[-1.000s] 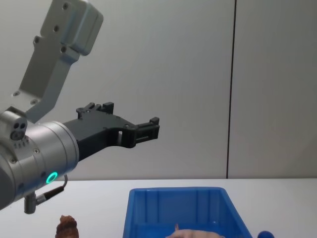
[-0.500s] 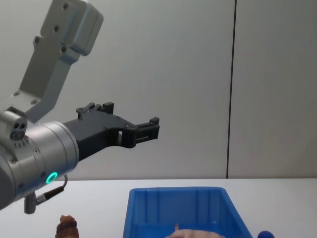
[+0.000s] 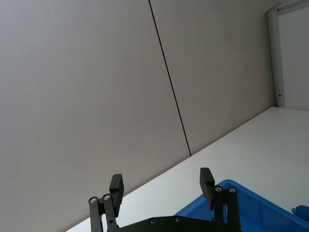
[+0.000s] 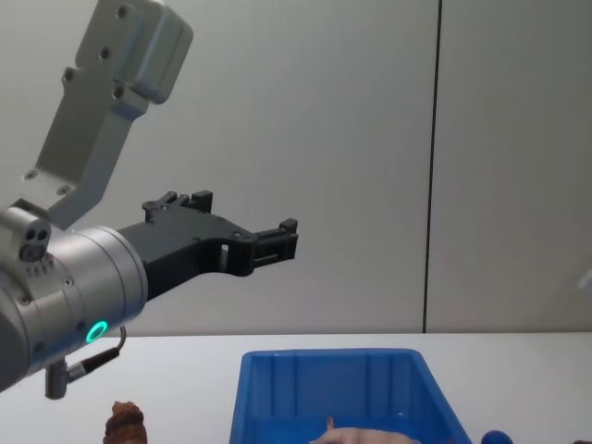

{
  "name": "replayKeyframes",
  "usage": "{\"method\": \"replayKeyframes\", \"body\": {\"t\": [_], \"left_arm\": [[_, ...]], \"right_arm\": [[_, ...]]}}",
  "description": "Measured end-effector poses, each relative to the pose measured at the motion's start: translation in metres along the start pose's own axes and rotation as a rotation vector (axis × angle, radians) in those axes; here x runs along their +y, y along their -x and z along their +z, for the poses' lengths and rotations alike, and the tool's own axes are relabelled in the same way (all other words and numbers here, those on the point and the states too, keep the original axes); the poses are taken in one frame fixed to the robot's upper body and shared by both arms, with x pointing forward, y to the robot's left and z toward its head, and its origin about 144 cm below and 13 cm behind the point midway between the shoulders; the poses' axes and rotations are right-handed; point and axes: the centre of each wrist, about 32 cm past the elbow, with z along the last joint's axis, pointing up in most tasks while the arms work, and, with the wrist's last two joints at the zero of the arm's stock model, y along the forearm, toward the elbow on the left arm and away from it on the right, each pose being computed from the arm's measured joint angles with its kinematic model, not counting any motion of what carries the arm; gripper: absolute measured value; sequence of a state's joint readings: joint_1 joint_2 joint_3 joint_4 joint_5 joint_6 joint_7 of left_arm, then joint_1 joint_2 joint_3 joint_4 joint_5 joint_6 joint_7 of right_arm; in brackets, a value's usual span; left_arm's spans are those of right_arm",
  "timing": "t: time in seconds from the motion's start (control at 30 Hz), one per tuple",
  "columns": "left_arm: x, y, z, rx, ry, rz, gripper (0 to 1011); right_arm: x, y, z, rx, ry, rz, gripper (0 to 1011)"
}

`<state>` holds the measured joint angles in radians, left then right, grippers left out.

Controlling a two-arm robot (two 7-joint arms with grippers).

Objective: Pick up the two dolls from the table and place them into the box.

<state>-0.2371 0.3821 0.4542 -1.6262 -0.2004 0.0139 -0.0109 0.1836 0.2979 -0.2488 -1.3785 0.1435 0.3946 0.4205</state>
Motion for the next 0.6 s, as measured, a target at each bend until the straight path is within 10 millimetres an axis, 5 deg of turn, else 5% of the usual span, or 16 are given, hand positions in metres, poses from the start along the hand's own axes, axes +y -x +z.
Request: {"method": "replayKeyframes", "body": {"t": [0.6], "left_arm": [[0.0, 0.0, 0.0, 0.0, 0.0, 0.0, 1001]], "right_arm": [[0.0068, -0.0002, 0.0043, -0.002, 0.013, 0.005, 493]]}}
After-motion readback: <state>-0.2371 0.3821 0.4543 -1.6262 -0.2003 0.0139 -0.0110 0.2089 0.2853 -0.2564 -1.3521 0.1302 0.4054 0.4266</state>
